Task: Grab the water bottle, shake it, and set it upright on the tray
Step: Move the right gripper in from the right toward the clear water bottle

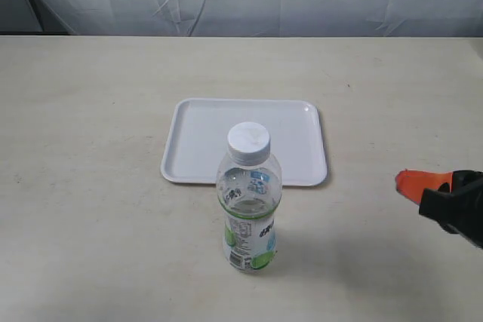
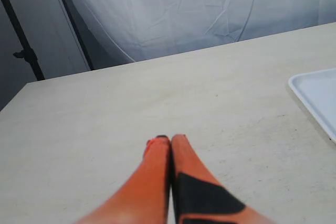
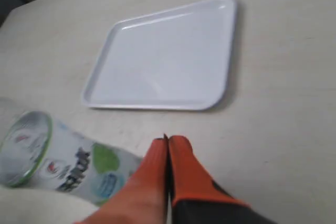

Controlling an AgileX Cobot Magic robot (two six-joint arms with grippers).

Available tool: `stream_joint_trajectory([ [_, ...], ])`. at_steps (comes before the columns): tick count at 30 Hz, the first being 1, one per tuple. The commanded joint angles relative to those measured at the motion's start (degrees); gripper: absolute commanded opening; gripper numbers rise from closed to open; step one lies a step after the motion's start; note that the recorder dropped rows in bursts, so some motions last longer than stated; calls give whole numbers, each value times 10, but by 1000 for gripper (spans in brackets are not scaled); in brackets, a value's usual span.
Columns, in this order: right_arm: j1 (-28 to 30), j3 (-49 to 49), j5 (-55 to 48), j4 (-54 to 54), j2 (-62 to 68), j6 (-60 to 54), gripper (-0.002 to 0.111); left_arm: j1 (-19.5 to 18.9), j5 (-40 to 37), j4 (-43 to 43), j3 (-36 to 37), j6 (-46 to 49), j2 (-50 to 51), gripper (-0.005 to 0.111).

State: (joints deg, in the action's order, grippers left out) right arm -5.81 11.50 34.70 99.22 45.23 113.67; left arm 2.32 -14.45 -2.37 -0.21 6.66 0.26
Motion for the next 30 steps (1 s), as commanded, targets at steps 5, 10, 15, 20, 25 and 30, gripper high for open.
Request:
stream_joint_trajectory([
  [5,0,11,-89,-26,5,-21,-1,0,8,-1,2,-2,-3,0],
  [10,0,69,-152,-46,62,-17,-1,0,8,-1,2,-2,-3,0],
  [15,0,148,-177,-34,159,-17,-1,0,8,-1,2,-2,-3,0],
  [20,-27,185,-152,-33,221,-56,-1,0,8,-1,2,-2,-3,0],
  [25,-141,185,-341,-27,250,-61,-1,0,8,-1,2,-2,-3,0],
  [30,-235,174,-466,-76,271,-60,-1,0,8,-1,2,-2,-3,0],
])
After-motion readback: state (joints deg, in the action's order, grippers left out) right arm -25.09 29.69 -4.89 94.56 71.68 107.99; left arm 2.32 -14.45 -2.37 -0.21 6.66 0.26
